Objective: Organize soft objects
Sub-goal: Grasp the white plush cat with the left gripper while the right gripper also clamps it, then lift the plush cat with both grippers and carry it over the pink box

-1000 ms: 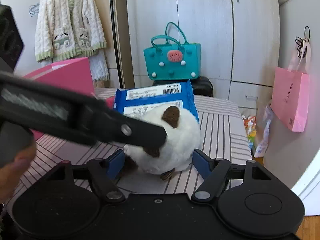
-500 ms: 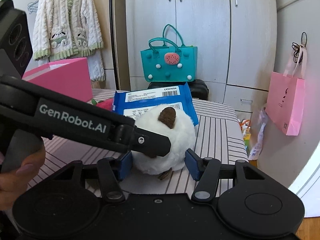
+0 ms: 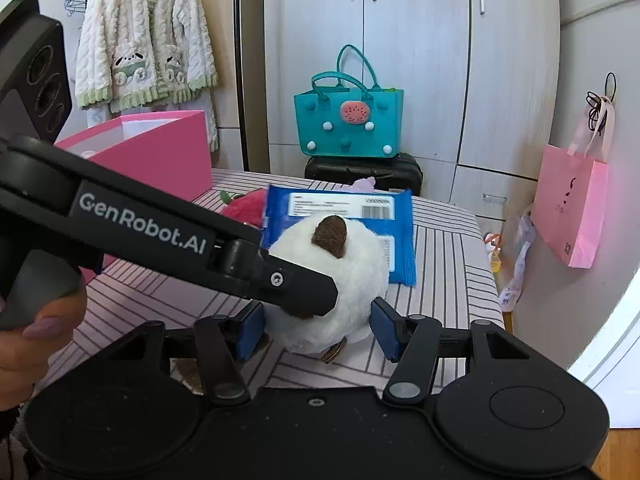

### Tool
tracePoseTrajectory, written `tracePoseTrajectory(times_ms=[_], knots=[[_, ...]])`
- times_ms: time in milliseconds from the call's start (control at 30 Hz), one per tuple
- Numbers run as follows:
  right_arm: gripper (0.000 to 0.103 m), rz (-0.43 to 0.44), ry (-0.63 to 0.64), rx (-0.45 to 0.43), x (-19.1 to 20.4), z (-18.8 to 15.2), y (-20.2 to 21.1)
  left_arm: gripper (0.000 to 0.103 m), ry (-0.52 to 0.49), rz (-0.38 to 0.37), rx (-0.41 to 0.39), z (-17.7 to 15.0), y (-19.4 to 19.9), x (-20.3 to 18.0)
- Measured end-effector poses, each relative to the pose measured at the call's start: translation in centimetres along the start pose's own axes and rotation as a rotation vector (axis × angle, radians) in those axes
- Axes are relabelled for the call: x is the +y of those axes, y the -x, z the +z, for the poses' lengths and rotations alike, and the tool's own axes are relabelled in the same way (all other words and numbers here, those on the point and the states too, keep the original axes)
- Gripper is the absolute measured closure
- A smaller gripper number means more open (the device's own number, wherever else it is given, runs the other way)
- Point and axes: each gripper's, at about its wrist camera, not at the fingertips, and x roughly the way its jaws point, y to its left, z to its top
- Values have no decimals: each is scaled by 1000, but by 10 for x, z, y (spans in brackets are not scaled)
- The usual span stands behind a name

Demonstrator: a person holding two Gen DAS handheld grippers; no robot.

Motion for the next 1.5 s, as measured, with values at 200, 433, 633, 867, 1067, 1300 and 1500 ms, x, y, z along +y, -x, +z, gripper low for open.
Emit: tracePoseTrajectory(times_ms=[200, 433, 633, 867, 1067, 1300, 1500], knots=[[40, 7, 6, 47, 12, 2, 13, 50, 28, -18, 33, -5, 15, 6], [40, 21, 12, 79, 32, 6, 28, 50, 51, -41, 82, -11, 36, 13], [40, 71, 10, 105, 44, 13, 36, 50, 17, -25, 94, -16, 59, 14], [40, 103, 22, 116, 61, 19, 46, 50, -14, -15, 106, -19, 83, 14], [39, 121, 54, 112, 77, 28, 60, 50, -36, -9, 101, -20, 105, 11], [38, 145, 99, 93, 96, 43, 80, 51, -63, -7, 83, -16, 136, 8], [37, 170, 147, 69, 116, 60, 100, 51, -85, -7, 63, -11, 169, 6]])
